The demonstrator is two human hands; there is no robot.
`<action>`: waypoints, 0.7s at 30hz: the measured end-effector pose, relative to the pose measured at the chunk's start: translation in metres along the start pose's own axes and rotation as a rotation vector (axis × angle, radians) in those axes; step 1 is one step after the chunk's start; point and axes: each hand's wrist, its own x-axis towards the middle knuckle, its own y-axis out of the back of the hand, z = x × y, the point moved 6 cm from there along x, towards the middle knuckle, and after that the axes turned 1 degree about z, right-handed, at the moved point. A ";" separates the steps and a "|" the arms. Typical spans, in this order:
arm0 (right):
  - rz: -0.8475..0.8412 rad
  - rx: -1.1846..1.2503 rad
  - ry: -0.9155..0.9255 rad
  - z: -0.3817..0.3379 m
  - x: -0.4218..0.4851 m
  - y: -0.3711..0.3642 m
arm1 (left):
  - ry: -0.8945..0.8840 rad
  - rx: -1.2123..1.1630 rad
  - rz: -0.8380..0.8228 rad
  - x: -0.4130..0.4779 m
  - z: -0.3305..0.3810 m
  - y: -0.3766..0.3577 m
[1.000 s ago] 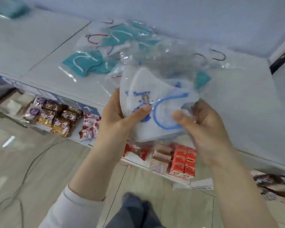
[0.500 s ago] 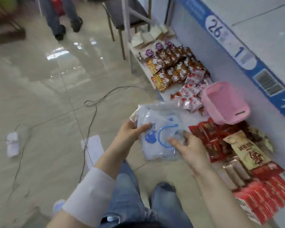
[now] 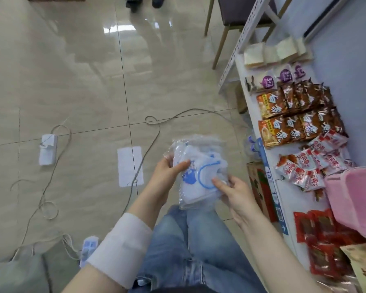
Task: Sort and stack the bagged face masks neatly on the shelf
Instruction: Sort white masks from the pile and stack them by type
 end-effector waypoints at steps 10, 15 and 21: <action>-0.046 -0.036 0.186 -0.188 0.101 -0.050 | -0.210 -0.055 0.016 0.105 0.180 -0.026; 0.007 -0.027 0.353 -0.294 0.124 -0.064 | -0.333 -0.047 -0.075 0.145 0.283 -0.053; 0.232 0.074 0.502 -0.392 0.134 -0.053 | -0.422 -0.013 -0.282 0.186 0.393 -0.112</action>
